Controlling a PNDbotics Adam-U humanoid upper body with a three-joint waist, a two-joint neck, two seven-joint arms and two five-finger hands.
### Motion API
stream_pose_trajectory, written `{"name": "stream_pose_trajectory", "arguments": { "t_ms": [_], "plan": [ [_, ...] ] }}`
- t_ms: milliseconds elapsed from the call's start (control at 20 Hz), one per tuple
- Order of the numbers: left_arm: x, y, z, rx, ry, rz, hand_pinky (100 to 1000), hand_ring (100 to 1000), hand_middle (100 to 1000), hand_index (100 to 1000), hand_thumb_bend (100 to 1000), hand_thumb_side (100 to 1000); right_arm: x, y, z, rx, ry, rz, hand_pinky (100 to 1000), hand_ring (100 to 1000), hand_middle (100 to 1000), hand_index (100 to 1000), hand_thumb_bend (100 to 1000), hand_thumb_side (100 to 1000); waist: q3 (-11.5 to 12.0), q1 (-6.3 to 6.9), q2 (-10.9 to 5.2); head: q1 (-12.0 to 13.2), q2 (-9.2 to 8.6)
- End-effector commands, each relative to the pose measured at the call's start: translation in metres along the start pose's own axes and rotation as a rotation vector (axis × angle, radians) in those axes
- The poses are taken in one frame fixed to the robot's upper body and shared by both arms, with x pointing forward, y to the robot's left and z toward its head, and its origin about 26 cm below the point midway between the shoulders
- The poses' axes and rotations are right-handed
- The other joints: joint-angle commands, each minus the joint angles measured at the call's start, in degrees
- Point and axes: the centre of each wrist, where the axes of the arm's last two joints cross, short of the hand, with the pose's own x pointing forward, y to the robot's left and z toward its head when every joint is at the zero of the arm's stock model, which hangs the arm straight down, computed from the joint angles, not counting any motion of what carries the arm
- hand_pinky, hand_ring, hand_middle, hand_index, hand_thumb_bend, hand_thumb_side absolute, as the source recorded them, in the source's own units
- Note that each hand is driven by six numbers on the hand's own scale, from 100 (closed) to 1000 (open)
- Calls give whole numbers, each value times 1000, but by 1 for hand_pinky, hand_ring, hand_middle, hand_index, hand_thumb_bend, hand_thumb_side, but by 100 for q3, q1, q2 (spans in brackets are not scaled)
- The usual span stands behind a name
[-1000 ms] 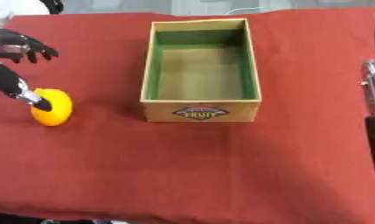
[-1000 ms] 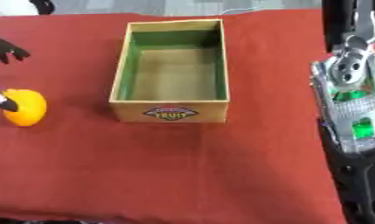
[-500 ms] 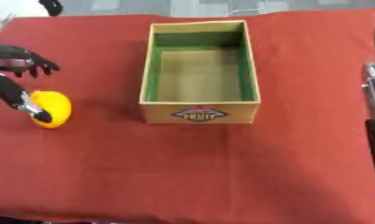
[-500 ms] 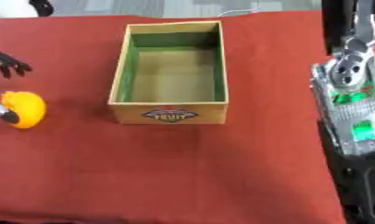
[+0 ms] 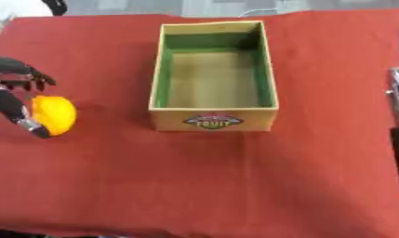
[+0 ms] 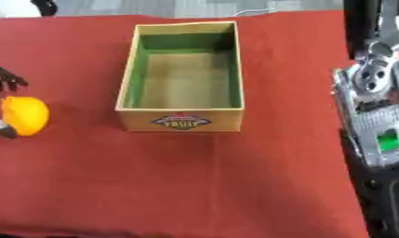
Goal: Pick up objects on the table and place them in the box.
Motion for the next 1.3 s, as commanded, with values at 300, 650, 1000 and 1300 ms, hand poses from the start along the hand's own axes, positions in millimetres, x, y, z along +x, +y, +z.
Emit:
{"name": "stream_pose_trajectory", "arguments": {
  "t_ms": [300,650,1000,1300],
  "plan": [
    [-7,7,6,24,42,-43,672,729,673,989,873,656,7,-5,-5,-5,-29,-1,803,759,593,871,100,1000,-2,3,-88,16,-34],
    [-7,2,-3,46,80,-70,644,699,654,952,837,661,7,-5,-4,-6,-28,-2,804,759,593,869,100,1000,-19,3,-71,20,-36],
    [-6,-1,-8,78,92,-85,599,645,610,869,763,633,7,-6,-5,-7,-27,-2,804,760,593,870,100,1000,-18,0,-55,26,-40],
    [-4,-2,-11,109,92,-75,544,596,548,805,708,607,7,-6,-4,-9,-25,-2,805,761,593,872,100,1000,-26,1,-46,37,-34]
  ]
}}
